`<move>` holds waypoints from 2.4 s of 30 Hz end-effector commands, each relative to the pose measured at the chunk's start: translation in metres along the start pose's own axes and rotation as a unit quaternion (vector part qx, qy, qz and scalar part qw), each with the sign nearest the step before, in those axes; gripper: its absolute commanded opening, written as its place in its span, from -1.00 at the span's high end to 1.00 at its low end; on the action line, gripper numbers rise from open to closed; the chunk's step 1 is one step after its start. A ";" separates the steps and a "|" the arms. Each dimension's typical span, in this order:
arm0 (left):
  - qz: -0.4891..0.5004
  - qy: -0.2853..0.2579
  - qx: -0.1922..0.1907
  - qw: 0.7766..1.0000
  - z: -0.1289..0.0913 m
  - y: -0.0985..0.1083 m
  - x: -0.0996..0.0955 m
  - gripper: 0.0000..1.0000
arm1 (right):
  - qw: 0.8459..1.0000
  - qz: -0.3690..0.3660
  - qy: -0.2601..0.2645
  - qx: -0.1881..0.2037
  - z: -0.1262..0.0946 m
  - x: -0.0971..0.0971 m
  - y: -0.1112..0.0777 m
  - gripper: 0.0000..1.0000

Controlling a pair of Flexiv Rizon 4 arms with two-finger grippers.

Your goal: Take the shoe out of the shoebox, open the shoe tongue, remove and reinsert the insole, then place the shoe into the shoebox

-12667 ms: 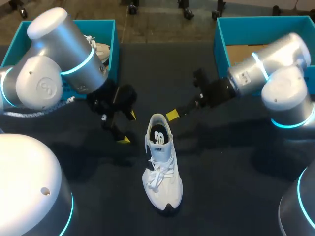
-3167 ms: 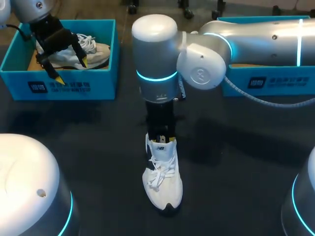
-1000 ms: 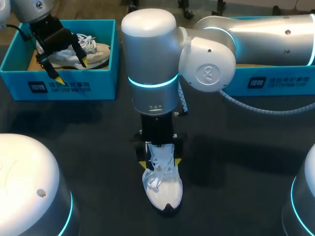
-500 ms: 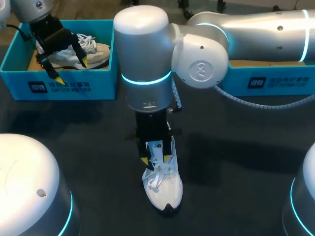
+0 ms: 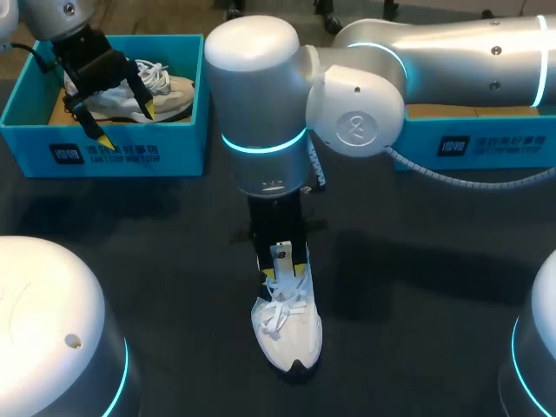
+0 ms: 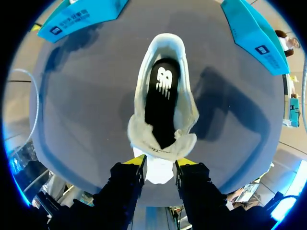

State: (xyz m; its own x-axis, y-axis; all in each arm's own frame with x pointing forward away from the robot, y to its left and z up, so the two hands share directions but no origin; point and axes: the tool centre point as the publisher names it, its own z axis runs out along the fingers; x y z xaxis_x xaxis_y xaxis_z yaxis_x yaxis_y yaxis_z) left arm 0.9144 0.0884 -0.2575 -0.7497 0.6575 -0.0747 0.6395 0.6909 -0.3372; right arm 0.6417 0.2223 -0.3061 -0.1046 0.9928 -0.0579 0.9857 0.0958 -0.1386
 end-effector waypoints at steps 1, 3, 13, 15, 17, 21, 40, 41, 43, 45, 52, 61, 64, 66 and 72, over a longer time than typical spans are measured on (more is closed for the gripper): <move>0.000 0.002 -0.001 1.000 0.000 0.001 -0.001 -1.00 | 1.000 -0.007 0.006 0.001 0.006 -0.005 0.013 0.42; 0.000 0.002 -0.001 1.000 0.000 0.001 -0.001 -1.00 | 1.000 -0.015 0.007 0.002 0.010 -0.006 0.018 0.43; 0.000 0.002 -0.001 1.000 0.000 0.001 -0.001 -1.00 | 1.000 -0.023 0.011 0.001 0.015 -0.007 0.032 0.41; 0.000 0.002 -0.001 1.000 0.000 0.001 -0.001 -1.00 | 1.000 -0.022 0.003 -0.002 0.008 -0.005 0.027 0.42; 0.000 0.002 -0.001 1.000 0.000 0.001 -0.001 -1.00 | 1.000 -0.024 -0.008 -0.007 0.001 0.000 0.022 0.42; 0.000 0.002 -0.001 1.000 0.000 0.001 -0.001 -1.00 | 0.999 -0.028 -0.017 -0.012 -0.006 0.008 0.016 0.40; 0.000 0.002 -0.001 1.000 0.000 0.001 -0.001 -1.00 | 0.999 -0.012 -0.031 -0.032 0.020 0.001 0.043 0.45; 0.000 0.002 -0.001 1.000 0.000 0.001 -0.001 -1.00 | 0.999 -0.011 -0.032 -0.037 0.018 0.001 0.043 0.46; 0.000 0.002 -0.001 1.000 0.000 0.001 -0.001 -1.00 | 0.998 -0.011 -0.034 -0.043 0.015 0.000 0.043 0.48; 0.000 0.002 -0.001 1.000 0.000 0.001 -0.001 -1.00 | 0.998 -0.018 -0.037 -0.045 0.013 0.002 0.045 0.50; 0.000 0.002 -0.001 1.000 0.000 0.001 -0.001 -1.00 | 0.998 -0.044 -0.031 -0.038 0.010 0.007 0.051 0.45; 0.000 0.002 -0.001 1.000 0.000 0.001 -0.001 -1.00 | 0.967 -0.238 0.024 -0.085 -0.025 -0.014 0.057 0.40; 0.000 0.002 -0.001 1.000 0.000 0.001 -0.001 -1.00 | 0.945 -0.314 0.020 -0.086 -0.035 -0.019 0.062 0.25; 0.000 0.002 -0.001 1.000 0.000 0.001 -0.001 -1.00 | 0.918 -0.387 0.018 -0.080 -0.040 -0.023 0.065 0.14; 0.000 0.002 -0.001 1.000 0.000 0.001 -0.001 -1.00 | 0.803 -0.589 0.015 -0.089 -0.049 -0.025 0.077 -1.00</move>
State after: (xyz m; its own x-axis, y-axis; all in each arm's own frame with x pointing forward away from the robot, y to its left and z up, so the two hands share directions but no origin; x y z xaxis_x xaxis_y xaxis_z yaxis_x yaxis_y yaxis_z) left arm 0.9144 0.0883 -0.2575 -0.7497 0.6576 -0.0747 0.6396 0.6908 -0.3372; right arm 0.7201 0.2139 -0.2687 -0.6646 0.7469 -0.0197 0.7471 0.6647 -0.0030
